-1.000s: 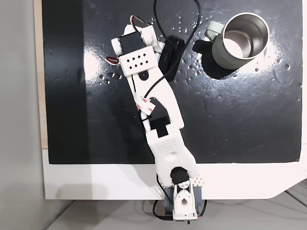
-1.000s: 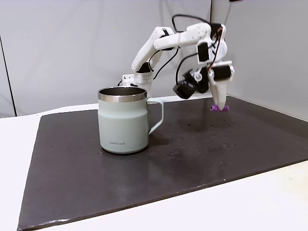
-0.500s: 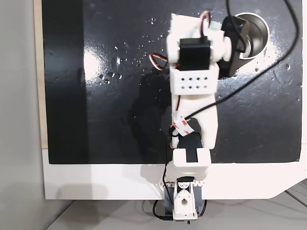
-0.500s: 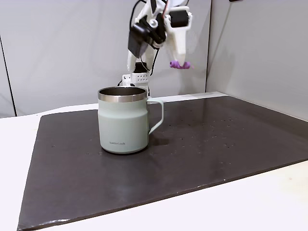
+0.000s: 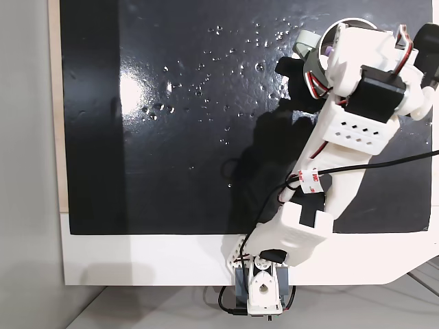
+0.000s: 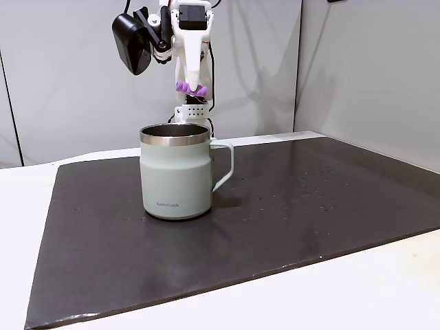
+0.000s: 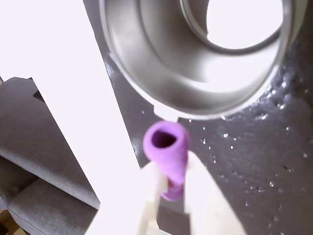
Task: Grasp a pengrip and put it in the cup.
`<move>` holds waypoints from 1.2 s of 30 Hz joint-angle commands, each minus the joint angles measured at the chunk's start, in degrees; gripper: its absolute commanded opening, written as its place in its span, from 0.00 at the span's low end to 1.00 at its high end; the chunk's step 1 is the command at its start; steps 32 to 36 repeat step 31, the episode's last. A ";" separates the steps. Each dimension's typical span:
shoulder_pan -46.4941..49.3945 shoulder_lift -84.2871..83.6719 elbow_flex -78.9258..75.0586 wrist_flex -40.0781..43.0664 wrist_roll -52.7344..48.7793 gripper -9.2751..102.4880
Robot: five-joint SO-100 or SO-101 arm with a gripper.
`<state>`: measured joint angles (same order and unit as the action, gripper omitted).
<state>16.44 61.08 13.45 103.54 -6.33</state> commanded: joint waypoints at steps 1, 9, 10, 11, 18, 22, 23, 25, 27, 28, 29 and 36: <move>2.02 -1.14 -6.68 0.26 -1.85 0.08; 2.64 -3.52 -8.79 0.35 -2.29 0.15; 2.64 -3.69 -8.79 0.44 -2.11 0.23; 2.72 -3.78 -8.70 0.53 -2.02 0.30; 2.81 -3.96 -8.26 0.79 -1.41 0.37; 2.46 -3.69 -8.26 0.88 -1.41 0.37; 2.37 -3.69 -8.26 0.88 -1.41 0.36; 2.20 -3.69 -8.09 0.88 -1.41 0.36; 2.11 -3.69 -8.00 0.88 -1.32 0.36; 2.02 -3.69 -8.00 0.97 -1.23 0.36; 1.93 -3.60 -7.91 0.97 -1.23 0.36; 1.76 -3.25 -7.47 0.97 -1.14 0.36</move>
